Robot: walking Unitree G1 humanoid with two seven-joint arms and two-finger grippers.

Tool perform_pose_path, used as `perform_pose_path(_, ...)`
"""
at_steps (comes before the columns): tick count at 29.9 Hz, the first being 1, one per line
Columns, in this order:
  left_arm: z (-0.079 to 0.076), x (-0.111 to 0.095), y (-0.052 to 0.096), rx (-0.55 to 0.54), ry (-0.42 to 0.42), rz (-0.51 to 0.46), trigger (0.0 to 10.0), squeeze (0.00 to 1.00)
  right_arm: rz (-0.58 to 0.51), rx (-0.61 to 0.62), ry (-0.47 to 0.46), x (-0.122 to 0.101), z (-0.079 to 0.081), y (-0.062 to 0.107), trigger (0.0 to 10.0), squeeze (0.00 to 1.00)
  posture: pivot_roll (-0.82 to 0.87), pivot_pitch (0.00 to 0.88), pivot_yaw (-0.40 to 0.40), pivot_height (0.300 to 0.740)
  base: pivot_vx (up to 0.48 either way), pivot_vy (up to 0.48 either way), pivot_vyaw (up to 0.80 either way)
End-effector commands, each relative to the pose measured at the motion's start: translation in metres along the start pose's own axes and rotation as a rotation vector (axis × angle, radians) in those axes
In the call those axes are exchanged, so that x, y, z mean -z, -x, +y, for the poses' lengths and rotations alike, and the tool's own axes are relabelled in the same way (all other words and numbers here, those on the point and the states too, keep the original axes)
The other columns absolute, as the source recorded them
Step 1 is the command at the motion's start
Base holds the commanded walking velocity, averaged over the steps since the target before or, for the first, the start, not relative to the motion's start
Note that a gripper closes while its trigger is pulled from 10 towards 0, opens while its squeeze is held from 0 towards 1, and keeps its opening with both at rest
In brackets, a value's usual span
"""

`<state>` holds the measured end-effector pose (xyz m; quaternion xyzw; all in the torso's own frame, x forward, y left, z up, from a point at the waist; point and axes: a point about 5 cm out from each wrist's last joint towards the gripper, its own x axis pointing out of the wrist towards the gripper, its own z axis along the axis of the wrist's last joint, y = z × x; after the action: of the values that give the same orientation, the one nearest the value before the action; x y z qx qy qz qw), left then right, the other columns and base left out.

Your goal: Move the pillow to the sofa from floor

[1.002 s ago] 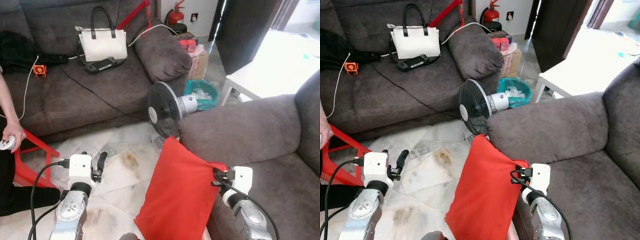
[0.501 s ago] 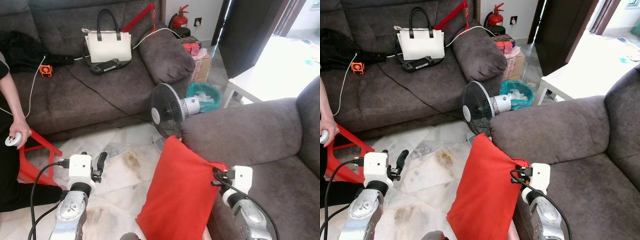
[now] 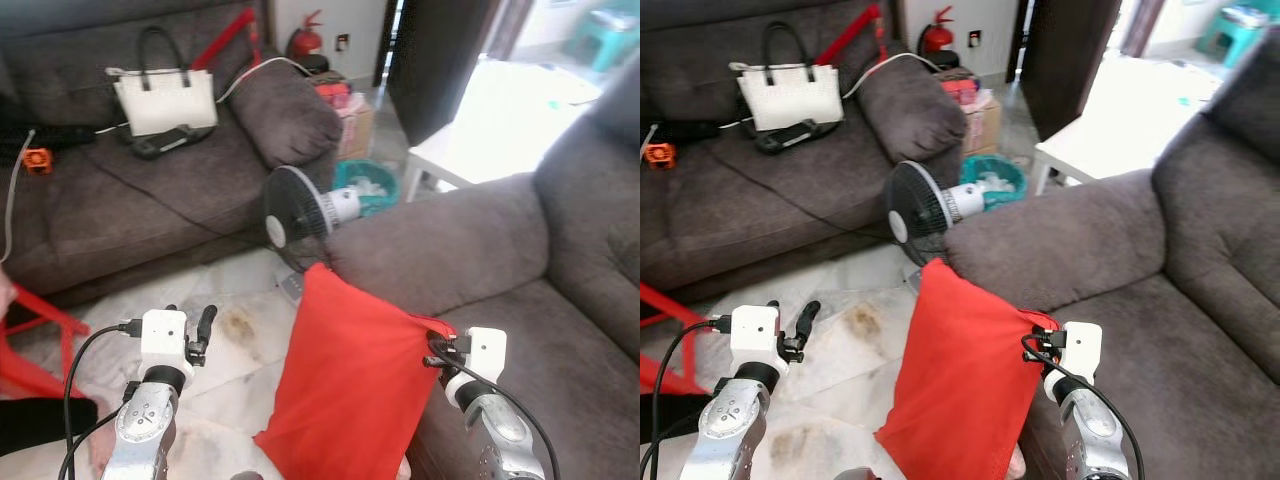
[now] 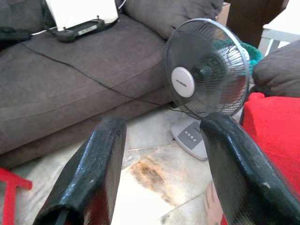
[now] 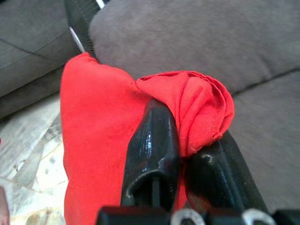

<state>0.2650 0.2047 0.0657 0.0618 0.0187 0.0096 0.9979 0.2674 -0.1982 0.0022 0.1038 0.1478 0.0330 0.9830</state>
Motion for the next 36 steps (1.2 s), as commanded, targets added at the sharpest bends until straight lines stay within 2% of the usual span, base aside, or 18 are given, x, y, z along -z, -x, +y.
perform_pose_path(1,0.0016,0.0024,0.0023,-0.002,-0.004,0.016,10.0,0.00,-0.144,0.043,0.013,-0.0307,-0.0110,-0.0046,10.0,0.00,0.16,0.063,-0.072,0.740,0.000,0.000,0.00)
perform_pose_path(11,0.0012,0.0039,0.0043,0.002,0.000,0.018,10.0,0.00,-0.148,0.039,0.014,-0.0315,-0.0093,-0.0057,10.0,0.00,0.16,0.063,-0.073,0.740,0.000,0.000,0.00)
perform_pose_path(36,-0.0003,0.0030,0.0039,0.010,-0.006,0.013,10.0,0.00,-0.132,0.043,0.035,-0.0297,-0.0117,-0.0049,10.0,0.00,0.16,0.057,-0.076,0.740,-0.260,0.000,0.00)
